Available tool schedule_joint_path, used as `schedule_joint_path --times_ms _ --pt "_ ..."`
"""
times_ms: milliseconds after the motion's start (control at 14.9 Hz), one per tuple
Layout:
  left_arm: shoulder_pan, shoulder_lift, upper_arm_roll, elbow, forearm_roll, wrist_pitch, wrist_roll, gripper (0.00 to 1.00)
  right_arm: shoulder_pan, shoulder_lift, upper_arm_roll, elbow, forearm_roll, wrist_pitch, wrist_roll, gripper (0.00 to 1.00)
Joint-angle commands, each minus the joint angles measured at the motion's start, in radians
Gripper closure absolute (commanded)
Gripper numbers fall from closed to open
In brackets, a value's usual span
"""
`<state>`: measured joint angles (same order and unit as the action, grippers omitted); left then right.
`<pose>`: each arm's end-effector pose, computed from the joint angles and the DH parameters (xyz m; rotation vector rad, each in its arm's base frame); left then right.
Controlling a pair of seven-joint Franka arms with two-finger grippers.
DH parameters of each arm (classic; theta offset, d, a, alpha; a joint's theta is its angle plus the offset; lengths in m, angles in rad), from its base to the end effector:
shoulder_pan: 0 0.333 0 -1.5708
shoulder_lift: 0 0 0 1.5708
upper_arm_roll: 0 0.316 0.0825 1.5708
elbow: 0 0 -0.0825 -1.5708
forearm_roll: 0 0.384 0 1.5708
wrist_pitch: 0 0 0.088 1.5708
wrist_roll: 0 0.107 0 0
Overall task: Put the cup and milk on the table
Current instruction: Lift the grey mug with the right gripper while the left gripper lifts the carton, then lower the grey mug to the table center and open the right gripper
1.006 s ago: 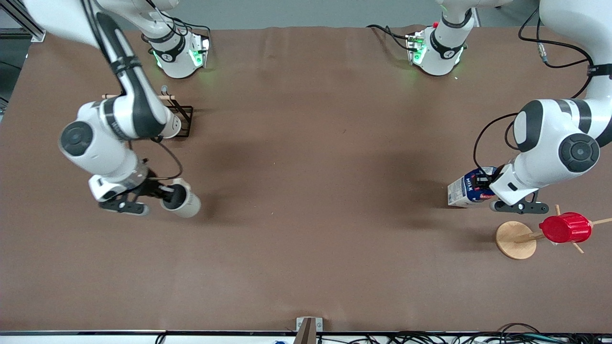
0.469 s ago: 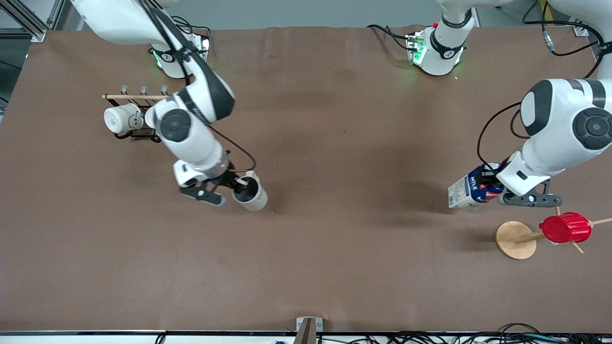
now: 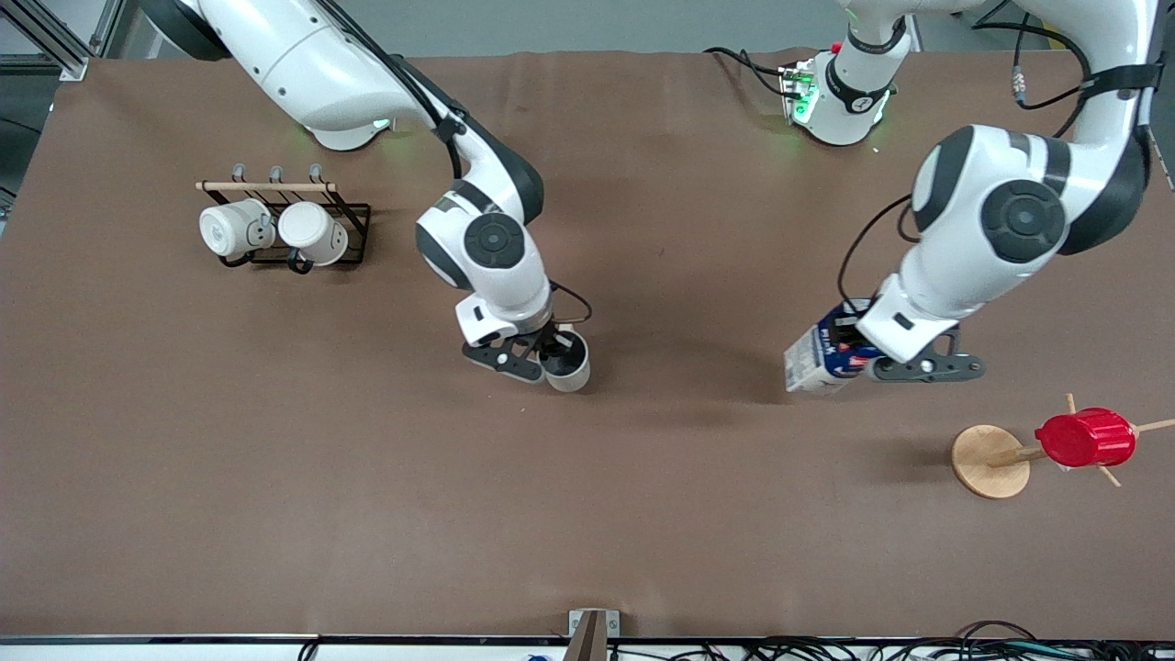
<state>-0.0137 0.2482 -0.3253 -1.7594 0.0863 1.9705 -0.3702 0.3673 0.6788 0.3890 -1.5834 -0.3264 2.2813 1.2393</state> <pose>0.5940 -0.1894 0.4285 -3.1330 -0.0079 0.0338 0.5447 0.4474 0.2680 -3.0313 0.5610 -0.0886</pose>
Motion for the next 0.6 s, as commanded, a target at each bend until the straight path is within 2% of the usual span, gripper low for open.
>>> schedule_joint_path --times_ms 0,201,268,402,536 --pt "-0.003 0.106 -0.075 0.132 0.023 -0.041 -0.113 0.99 0.01 0.03 0.014 0.025 -0.078 -0.016 0.068 0.98" --pt "-0.029 0.19 -0.155 0.196 0.102 -0.054 -0.237 0.97 0.015 0.041 0.034 0.025 -0.083 -0.014 0.068 0.93" --pt "-0.035 0.221 -0.188 0.207 0.137 -0.07 -0.29 0.97 0.015 0.041 0.034 0.025 -0.082 -0.014 0.068 0.75" --pt "-0.055 0.296 -0.247 0.266 0.191 -0.078 -0.352 0.95 0.012 0.036 0.037 0.025 -0.08 -0.019 0.069 0.0" --pt "-0.083 0.347 -0.261 0.322 0.193 -0.113 -0.36 0.94 -0.016 0.013 0.063 0.026 -0.077 -0.029 0.06 0.0"
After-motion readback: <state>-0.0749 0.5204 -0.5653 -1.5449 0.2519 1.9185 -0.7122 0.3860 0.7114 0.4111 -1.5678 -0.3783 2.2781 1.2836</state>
